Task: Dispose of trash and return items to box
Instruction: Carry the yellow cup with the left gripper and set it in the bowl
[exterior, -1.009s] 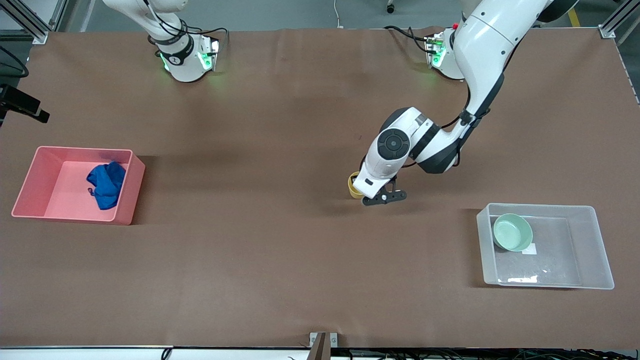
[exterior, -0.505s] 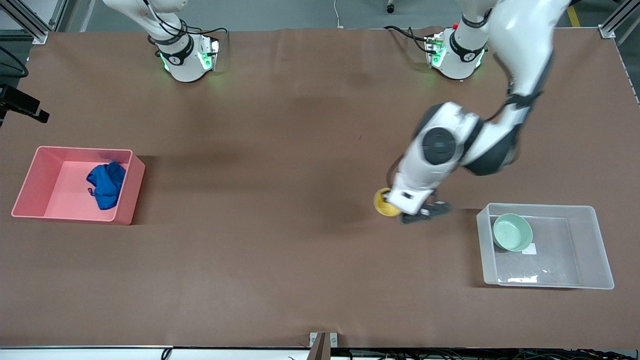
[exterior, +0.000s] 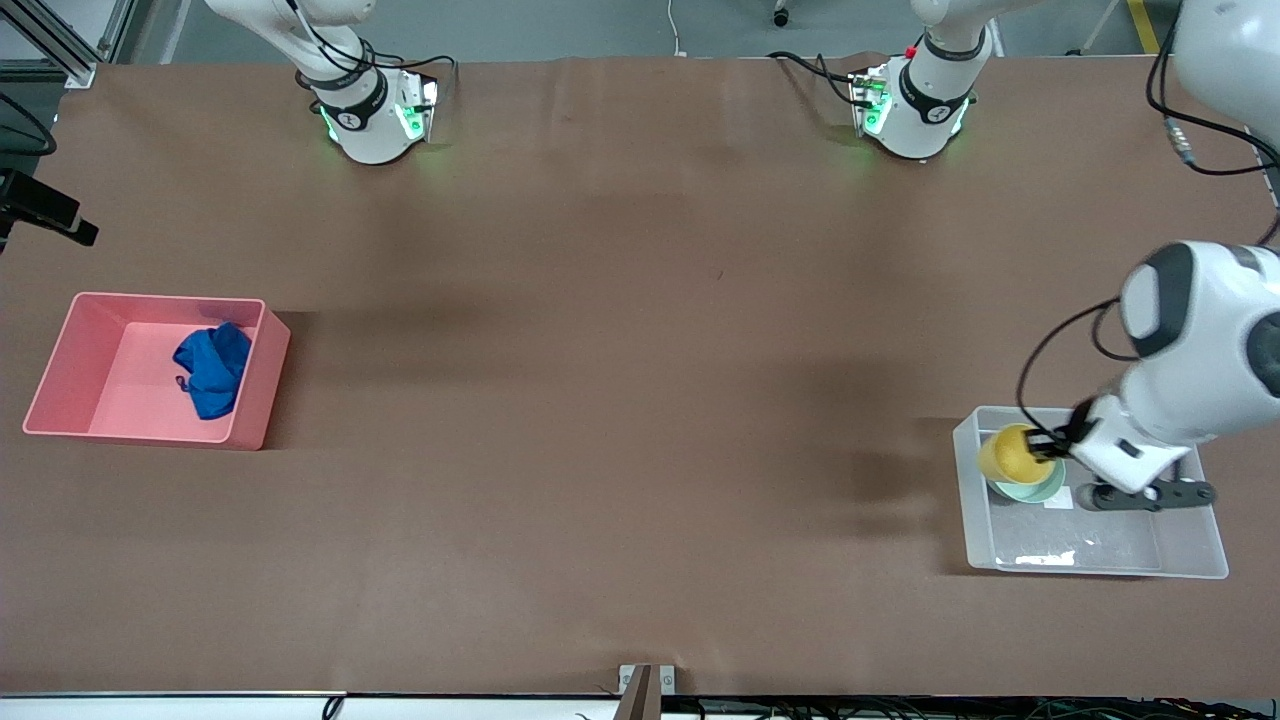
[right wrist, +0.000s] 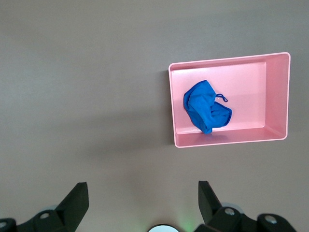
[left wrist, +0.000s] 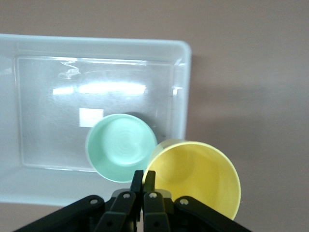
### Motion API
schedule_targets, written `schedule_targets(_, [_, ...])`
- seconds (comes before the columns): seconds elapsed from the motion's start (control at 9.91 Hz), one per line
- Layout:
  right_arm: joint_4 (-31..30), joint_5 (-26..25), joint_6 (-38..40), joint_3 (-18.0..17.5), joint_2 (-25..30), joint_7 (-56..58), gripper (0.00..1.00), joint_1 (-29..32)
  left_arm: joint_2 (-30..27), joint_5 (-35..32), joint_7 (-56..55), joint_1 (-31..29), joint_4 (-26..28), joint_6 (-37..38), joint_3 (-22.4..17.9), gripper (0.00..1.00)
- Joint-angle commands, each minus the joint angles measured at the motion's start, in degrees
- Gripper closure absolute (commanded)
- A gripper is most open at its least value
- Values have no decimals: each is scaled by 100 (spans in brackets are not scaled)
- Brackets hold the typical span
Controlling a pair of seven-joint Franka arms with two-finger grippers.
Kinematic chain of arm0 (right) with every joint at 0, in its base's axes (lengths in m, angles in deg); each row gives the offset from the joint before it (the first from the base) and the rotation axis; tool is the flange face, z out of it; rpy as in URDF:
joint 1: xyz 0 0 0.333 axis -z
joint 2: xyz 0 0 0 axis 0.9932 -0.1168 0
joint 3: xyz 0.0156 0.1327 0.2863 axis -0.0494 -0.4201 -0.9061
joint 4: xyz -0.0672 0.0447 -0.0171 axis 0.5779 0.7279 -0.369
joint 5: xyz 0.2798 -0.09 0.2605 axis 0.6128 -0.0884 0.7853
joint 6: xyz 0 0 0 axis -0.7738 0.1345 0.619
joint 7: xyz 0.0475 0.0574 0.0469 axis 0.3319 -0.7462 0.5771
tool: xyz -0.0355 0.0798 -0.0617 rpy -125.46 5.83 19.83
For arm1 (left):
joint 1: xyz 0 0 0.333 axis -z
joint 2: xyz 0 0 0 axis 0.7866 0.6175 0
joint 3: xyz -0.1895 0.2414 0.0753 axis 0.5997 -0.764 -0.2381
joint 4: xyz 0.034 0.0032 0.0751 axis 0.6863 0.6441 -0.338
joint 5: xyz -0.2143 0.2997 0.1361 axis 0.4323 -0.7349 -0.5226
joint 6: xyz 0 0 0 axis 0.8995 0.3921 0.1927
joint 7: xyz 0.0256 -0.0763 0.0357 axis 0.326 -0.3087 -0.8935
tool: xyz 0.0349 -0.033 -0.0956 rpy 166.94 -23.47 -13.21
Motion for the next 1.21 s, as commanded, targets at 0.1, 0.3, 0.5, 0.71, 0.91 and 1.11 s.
schedule_targets(0.1, [6,-68,41,-17,14,63,0,36,514,-469,636,-290,-160,-39,-39,100])
schedule_targets(0.3, [6,-77,50,-17,14,63,0,44,778,-478,690,-421,-108,-162,-39,99])
schedule_targets(0.5, [6,-77,67,-17,14,63,0,45,962,-461,795,-510,-72,-162,-39,97])
schedule_targets(0.71, [6,-77,67,-17,14,63,0,45,1130,-408,786,-580,-72,-249,-39,74])
schedule_targets(0.91, [6,-77,67,-17,14,63,0,53,1035,-391,786,-598,-142,-382,22,0])
schedule_targets(1.11, [6,-77,67,-17,14,54,0,53,492,-364,742,-624,-142,-338,302,0])
